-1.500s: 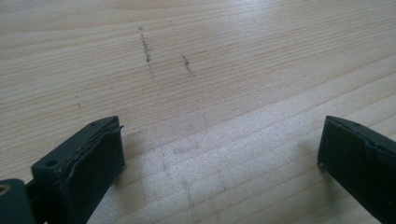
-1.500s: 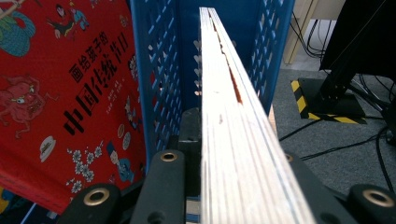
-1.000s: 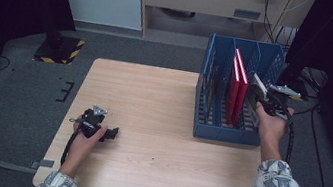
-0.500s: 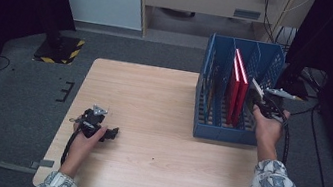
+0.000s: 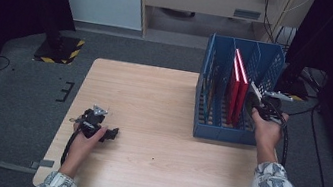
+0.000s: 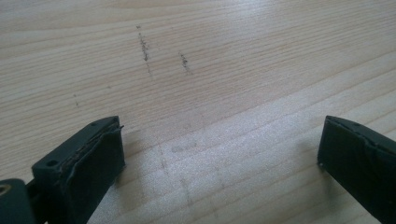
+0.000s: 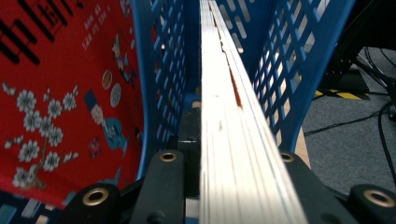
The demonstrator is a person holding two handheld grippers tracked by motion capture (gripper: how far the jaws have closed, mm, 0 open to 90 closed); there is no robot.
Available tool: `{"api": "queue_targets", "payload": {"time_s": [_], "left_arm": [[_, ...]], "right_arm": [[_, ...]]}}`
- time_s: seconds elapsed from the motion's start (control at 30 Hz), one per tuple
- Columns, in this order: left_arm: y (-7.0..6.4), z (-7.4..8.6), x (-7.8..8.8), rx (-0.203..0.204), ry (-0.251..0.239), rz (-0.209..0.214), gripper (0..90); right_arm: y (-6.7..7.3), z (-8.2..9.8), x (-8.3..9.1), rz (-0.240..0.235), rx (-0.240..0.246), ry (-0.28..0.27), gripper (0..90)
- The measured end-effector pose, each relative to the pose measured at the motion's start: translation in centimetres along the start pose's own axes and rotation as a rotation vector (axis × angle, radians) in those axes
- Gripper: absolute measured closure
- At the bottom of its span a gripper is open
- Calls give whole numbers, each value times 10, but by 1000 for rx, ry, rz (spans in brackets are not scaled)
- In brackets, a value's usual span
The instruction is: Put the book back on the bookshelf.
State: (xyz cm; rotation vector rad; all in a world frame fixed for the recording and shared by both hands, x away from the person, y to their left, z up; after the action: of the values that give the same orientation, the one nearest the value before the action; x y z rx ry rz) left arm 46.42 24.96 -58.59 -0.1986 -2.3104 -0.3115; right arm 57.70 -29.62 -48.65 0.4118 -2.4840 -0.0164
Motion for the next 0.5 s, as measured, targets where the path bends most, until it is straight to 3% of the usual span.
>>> {"api": "queue_targets", "payload": {"time_s": [0.5], "left_arm": [[0,0,0,-3,3,1,0]], "right_arm": [[7,10,2,-9,33,65,735]]}}
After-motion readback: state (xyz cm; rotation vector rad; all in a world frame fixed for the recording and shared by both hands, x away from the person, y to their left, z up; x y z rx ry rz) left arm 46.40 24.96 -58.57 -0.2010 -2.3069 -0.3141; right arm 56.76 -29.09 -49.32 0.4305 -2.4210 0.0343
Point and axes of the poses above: each handheld gripper's, and its own axes: x roughly backward along the jaws, z roughly out of its underside, y roughly to its left, the point moved 7 cm from there along -x, roughly forward along the jaws, and after that the axes turned 12 degrees about -z, right-handed, at the moved point
